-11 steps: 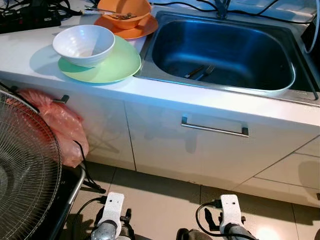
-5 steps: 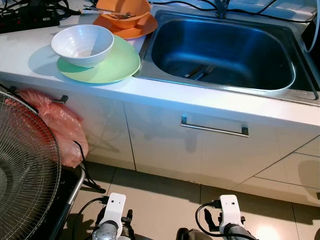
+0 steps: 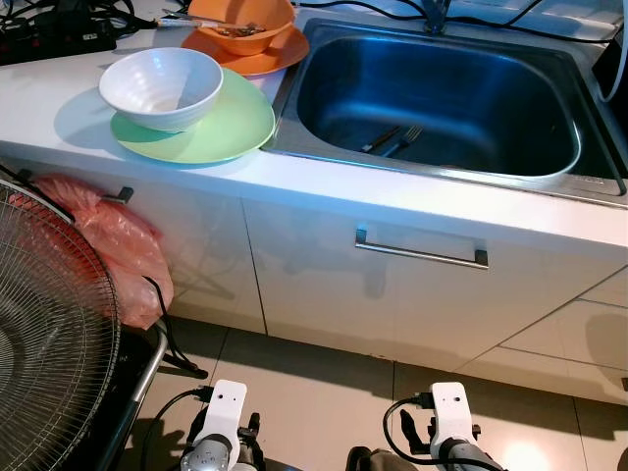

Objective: Kitchen organization

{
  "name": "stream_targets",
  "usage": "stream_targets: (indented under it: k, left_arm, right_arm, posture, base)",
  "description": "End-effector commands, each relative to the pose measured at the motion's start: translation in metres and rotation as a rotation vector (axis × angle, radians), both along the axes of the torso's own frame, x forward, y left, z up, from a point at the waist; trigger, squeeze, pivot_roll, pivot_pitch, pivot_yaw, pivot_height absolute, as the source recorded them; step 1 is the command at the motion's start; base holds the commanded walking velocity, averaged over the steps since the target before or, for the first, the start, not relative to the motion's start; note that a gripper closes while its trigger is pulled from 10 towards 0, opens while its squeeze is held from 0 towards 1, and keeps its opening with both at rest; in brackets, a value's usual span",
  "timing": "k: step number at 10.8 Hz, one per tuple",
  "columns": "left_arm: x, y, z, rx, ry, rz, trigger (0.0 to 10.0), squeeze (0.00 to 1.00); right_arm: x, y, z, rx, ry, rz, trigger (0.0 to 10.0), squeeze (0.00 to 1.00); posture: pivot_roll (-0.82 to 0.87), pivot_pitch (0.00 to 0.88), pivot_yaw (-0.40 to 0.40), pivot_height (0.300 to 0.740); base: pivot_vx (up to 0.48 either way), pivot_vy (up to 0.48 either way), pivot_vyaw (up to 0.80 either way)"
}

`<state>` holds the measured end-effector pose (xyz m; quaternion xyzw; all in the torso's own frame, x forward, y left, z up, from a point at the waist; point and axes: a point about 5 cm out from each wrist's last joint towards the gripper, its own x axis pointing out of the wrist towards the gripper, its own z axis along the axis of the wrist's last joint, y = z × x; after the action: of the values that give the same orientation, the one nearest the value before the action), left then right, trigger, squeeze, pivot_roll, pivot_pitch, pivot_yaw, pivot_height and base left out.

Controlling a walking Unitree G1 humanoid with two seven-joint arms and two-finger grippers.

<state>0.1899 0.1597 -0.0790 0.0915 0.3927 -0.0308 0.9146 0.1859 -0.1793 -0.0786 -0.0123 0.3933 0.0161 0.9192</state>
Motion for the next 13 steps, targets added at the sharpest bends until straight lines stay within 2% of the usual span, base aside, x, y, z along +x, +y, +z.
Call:
stream_targets:
  k: [1, 7, 13]
  left_arm:
    - [-0.0094, -0.0004, -0.0051, 0.007, 0.037, -0.006, 10.0, 0.00]
    - [-0.0106, -0.0017, -0.0057, 0.015, 0.043, -0.034, 10.0, 0.00]
    - [-0.0074, -0.0018, -0.0043, 0.013, 0.037, -0.026, 10.0, 0.00]
  right_arm:
    - [-0.0071, -0.0003, -0.0038, -0.003, 0.029, 0.004, 10.0, 0.00]
    - [-0.0092, 0.0010, -0.0049, -0.002, 0.036, 0.019, 10.0, 0.00]
    - [-0.0073, 0.0011, -0.0040, 0.003, 0.029, 0.006, 10.0, 0.00]
  posture:
    - [0.05, 0.183, -0.016, 0.740]
    - [0.04, 0.153, -0.007, 0.740]
    - [0.04, 0.178, -0.007, 0.740]
  base:
    - [0.000, 0.000, 0.00]
    - [0.000, 0.000, 0.00]
    - [0.000, 0.000, 0.00]
